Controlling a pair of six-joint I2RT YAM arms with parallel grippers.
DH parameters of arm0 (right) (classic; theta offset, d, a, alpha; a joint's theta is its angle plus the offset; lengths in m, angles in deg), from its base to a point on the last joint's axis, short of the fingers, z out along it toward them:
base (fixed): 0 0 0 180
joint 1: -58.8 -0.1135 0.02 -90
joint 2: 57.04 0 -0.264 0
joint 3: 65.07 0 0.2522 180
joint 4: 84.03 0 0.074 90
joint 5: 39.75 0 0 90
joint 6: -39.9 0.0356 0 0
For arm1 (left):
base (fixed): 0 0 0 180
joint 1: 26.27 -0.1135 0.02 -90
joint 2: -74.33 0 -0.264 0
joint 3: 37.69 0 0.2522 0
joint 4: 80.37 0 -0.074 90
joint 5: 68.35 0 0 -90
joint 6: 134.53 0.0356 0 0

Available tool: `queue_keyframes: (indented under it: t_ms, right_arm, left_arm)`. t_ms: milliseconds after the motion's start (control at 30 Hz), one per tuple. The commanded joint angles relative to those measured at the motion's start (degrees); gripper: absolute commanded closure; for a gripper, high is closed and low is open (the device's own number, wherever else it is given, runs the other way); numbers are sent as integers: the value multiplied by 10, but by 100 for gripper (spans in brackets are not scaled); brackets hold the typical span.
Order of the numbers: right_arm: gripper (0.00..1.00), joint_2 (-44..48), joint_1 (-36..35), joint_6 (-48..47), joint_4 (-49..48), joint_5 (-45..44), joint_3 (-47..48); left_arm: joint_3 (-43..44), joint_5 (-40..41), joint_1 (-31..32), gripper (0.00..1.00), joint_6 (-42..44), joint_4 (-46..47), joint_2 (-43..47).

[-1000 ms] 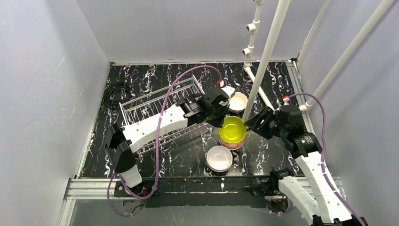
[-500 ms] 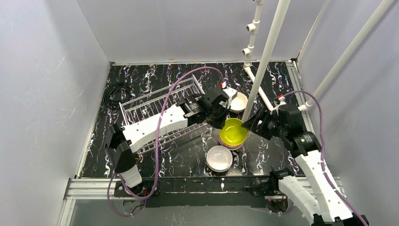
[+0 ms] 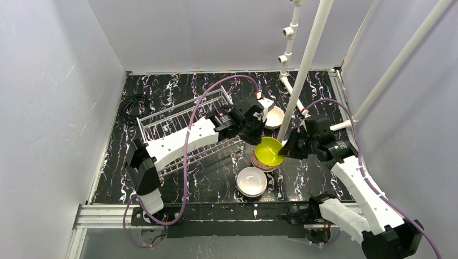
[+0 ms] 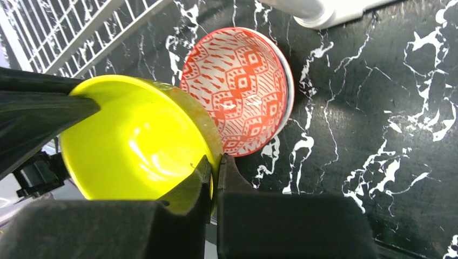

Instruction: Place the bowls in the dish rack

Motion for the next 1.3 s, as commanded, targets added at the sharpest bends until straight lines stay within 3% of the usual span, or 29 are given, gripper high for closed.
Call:
queue_keyframes:
  t_ms: [0, 67, 133, 200, 300, 367, 467, 600, 733, 800, 1100, 1267]
  right_arm:
    - [99, -12, -5, 0, -5, -11, 50]
    - [99, -14, -6, 5, 1, -20, 56]
    - [99, -13, -6, 13, 3, -21, 58]
    - [99, -17, -6, 20, 10, -21, 65]
    - [99, -30, -7, 21, 30, -28, 82]
    - [99, -38, -6, 23, 39, -32, 89]
    - [99, -47, -6, 32, 48, -33, 97]
    - [99, -53, -7, 39, 56, -42, 99]
    - [99, -58, -7, 49, 59, -40, 101]
    - [99, -58, -7, 52, 55, -38, 101]
    - [99, -56, -7, 50, 51, -23, 101]
    - [99, -67, -7, 40, 54, -13, 101]
  left_arm:
    - [16, -25, 2, 100, 10, 12, 22]
    - [12, -10, 3, 100, 14, 13, 30]
    - [4, 4, 3, 86, 24, 15, 42]
    - [-5, 14, 3, 63, 45, 17, 57]
    - [-27, 12, 2, 38, 104, 42, 91]
    - [-41, -9, 3, 26, 160, 67, 114]
    - [-49, -63, 4, 18, 247, 87, 140]
    - [-53, -123, 5, 16, 329, 88, 162]
    - [-43, -249, 10, 17, 384, 62, 150]
    - [-42, -261, 31, 17, 407, 60, 131]
    - [9, -108, 98, 31, 478, -27, 28]
    - [71, -8, 113, 51, 509, -89, -20]
